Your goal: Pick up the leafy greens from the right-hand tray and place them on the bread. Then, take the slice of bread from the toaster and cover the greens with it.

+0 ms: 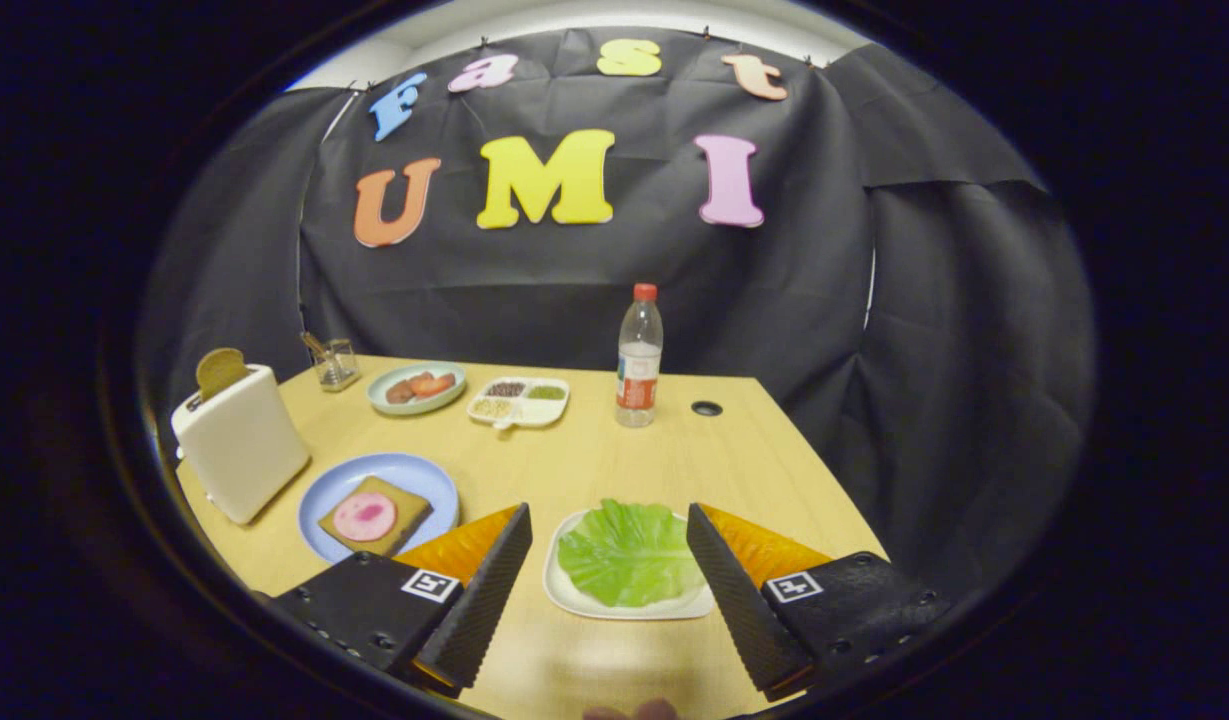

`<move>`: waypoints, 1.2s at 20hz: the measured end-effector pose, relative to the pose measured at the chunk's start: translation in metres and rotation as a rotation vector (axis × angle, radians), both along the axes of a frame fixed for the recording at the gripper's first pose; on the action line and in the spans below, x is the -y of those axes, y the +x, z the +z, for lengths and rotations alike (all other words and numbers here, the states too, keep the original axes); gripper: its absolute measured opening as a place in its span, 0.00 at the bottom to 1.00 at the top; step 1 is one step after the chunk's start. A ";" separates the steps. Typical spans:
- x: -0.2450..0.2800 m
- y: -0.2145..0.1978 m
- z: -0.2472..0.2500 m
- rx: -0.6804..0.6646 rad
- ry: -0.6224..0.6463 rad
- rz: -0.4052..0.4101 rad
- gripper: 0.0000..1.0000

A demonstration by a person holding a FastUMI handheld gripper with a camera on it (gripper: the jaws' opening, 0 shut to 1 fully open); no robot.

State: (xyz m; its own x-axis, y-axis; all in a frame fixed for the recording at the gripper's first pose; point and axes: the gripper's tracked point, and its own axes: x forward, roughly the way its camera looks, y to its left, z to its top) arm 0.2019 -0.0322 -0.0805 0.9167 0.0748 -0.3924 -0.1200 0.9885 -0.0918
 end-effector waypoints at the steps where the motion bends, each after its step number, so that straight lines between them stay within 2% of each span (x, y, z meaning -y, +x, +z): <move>1: -0.001 0.010 -0.013 -0.034 -0.009 -0.001 0.95; 6: 0.004 0.041 -0.063 -0.137 -0.060 -0.005 0.96; 12: 0.004 0.061 -0.099 -0.222 -0.042 0.006 0.96; 14: 0.004 0.063 -0.100 -0.233 0.019 0.001 0.96; 16: 0.006 0.067 -0.104 -0.236 0.021 0.007 0.97; 17: 0.007 0.063 -0.101 -0.236 0.018 0.004 0.94; 22: 0.004 0.062 -0.102 -0.224 0.052 0.002 0.04; 24: 0.004 0.065 -0.098 -0.231 0.073 -0.019 0.01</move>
State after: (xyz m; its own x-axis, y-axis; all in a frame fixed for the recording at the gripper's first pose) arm 0.2667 -0.0361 -0.1780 0.8045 0.0939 -0.5864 -0.1106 0.9938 0.0074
